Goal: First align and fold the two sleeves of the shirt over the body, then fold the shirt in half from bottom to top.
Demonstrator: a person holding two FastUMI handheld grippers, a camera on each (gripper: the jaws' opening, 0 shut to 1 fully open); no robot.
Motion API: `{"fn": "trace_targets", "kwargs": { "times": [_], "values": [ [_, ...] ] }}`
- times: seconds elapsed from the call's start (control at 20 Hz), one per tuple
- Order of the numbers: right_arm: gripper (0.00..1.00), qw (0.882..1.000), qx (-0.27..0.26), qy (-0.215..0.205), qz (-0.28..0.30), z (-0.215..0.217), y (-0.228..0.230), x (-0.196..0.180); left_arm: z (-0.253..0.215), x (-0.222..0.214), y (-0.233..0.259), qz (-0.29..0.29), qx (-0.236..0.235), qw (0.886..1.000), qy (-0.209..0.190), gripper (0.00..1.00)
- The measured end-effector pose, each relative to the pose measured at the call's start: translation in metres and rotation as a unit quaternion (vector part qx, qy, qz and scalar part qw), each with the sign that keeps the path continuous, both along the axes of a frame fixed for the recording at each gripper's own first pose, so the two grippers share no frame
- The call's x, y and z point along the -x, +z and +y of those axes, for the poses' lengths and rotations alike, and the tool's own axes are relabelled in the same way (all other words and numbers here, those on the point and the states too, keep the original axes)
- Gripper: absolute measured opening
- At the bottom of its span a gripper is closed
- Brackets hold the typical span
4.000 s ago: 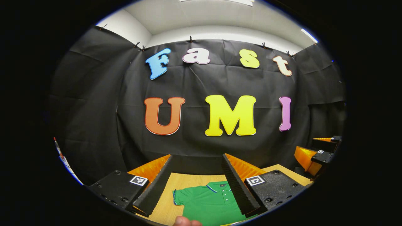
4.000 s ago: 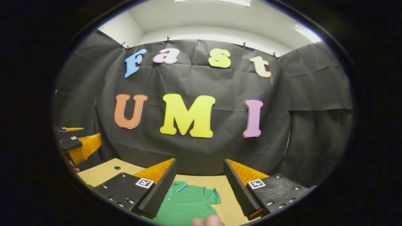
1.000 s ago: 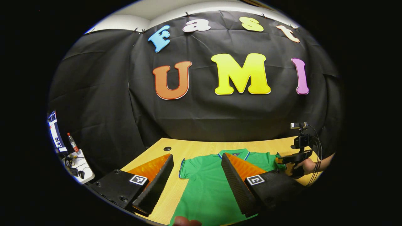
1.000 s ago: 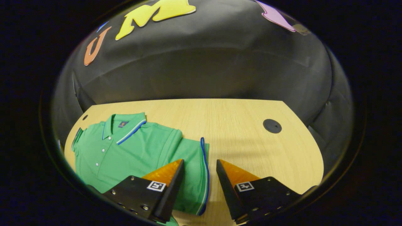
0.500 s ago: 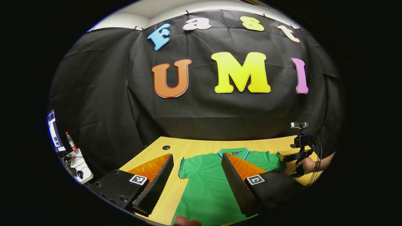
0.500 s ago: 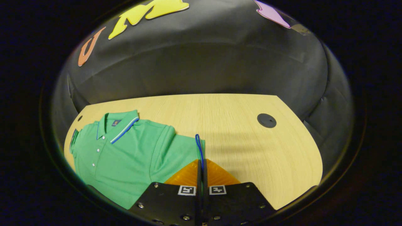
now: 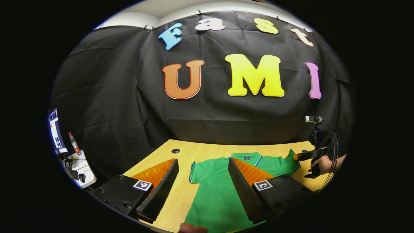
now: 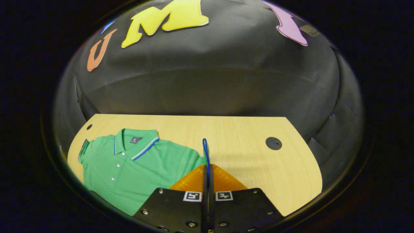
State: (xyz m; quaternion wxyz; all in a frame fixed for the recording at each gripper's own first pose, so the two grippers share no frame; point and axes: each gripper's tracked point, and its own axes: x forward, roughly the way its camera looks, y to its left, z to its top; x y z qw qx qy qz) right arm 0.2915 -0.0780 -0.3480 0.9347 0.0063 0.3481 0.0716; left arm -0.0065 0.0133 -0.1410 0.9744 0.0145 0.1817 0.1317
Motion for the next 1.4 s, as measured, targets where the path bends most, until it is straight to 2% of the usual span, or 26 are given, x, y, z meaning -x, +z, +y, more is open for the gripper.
{"fn": "trace_targets", "kwargs": {
  "times": [0.4, 0.9, 1.0, 1.05, 1.1, 1.2, 1.25, 1.35, 1.4],
  "values": [
    [0.01, 0.999, 0.002, 0.036, 0.008, 0.071, 0.012, 0.018, 0.036, 0.020, 0.006, -0.010, -0.003, 1.000, 0.028, 0.98],
    [0.02, 0.995, 0.041, 0.080, 0.046, 0.136, -0.023, 0.034, 0.082, 0.053, 0.004, -0.007, 0.003, 0.997, 0.072, 0.99],
    [0.08, 0.995, 0.032, 0.085, 0.052, 0.149, -0.025, 0.039, 0.088, 0.059, 0.003, -0.006, 0.008, 0.997, 0.079, 0.99],
    [0.23, 0.994, 0.035, 0.083, 0.054, 0.151, -0.025, 0.040, 0.091, 0.060, 0.003, -0.006, 0.009, 0.997, 0.082, 0.99],
    [0.24, 0.994, 0.037, 0.083, 0.054, 0.153, -0.025, 0.041, 0.094, 0.063, 0.004, -0.005, 0.008, 0.996, 0.083, 0.99],
    [0.51, 0.995, 0.036, 0.080, 0.054, 0.157, -0.020, 0.045, 0.097, 0.065, 0.005, -0.006, 0.007, 0.996, 0.083, 0.99],
    [0.55, 0.995, 0.038, 0.077, 0.052, 0.157, -0.018, 0.045, 0.100, 0.066, 0.006, -0.007, 0.006, 0.997, 0.083, 0.98],
    [0.52, 0.995, 0.036, 0.076, 0.045, 0.158, -0.008, 0.048, 0.104, 0.066, 0.007, -0.009, 0.006, 0.997, 0.080, 0.99],
    [0.54, 0.996, 0.037, 0.075, 0.039, 0.158, -0.002, 0.051, 0.105, 0.065, 0.008, -0.009, 0.006, 0.997, 0.077, 0.98]
  ]
}}
